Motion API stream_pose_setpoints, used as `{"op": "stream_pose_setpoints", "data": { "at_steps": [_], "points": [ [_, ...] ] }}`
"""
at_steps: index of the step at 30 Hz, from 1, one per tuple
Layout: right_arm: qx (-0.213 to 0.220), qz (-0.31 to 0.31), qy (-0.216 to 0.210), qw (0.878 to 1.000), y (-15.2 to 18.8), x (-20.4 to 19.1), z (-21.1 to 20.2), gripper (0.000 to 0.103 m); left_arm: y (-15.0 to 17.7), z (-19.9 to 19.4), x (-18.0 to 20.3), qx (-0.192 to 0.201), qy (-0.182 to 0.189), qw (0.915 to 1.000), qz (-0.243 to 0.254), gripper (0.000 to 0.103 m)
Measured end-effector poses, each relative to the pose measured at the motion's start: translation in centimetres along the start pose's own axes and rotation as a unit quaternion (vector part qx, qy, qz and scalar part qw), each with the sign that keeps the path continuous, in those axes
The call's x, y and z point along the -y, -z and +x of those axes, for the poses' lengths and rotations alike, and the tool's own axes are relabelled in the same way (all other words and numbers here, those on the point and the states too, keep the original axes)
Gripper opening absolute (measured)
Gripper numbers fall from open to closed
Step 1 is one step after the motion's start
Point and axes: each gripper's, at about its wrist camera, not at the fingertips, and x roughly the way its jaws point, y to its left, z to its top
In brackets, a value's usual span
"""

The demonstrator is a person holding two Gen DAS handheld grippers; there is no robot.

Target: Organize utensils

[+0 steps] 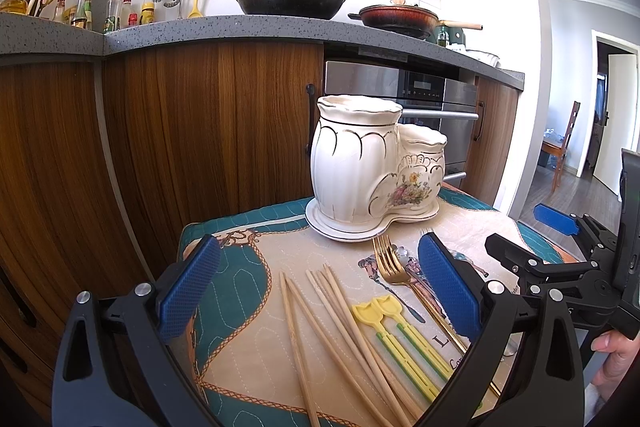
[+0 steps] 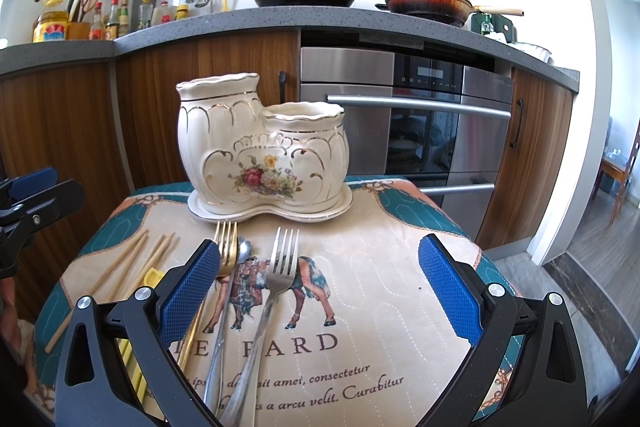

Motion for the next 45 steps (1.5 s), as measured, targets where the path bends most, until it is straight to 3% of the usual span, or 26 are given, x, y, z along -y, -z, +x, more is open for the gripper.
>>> {"op": "stream_pose_setpoints", "data": {
  "at_steps": [13,20,25,28,34,39,45],
  "points": [
    [0.000,-0.001,-0.003,1.000,0.4,-0.2,0.5,0.098,0.3,-0.1,-0.2,0.002,-0.001,1.0000,-0.002,0.098],
    [-0.002,0.017,-0.019,1.000,0.2,0.5,0.1,0.098,0.6,-1.0,-0.9,0.019,-0.004,0.9995,-0.026,0.098],
    [-0.001,0.006,-0.004,1.000,-0.2,0.6,-0.4,0.098,0.1,-0.3,-2.1,-0.024,-0.021,0.9993,-0.021,0.097],
    [-0.002,0.008,-0.005,1.000,-0.5,1.0,-0.5,0.098,-0.4,-0.6,-2.6,-0.024,-0.026,0.9993,-0.009,0.097],
    [-0.045,0.029,-0.033,0.998,-0.7,2.1,0.2,0.098,0.1,0.5,-2.4,-0.101,-0.037,0.9936,0.035,0.097],
    [-0.081,-0.011,-0.033,0.996,-0.1,1.3,1.0,0.098,1.1,1.7,-2.0,-0.148,-0.034,0.9873,0.048,0.097],
    [-0.127,-0.034,-0.038,0.991,0.9,0.3,2.5,0.097,2.3,3.0,-1.9,-0.200,-0.030,0.9775,0.059,0.081]
  ]
}}
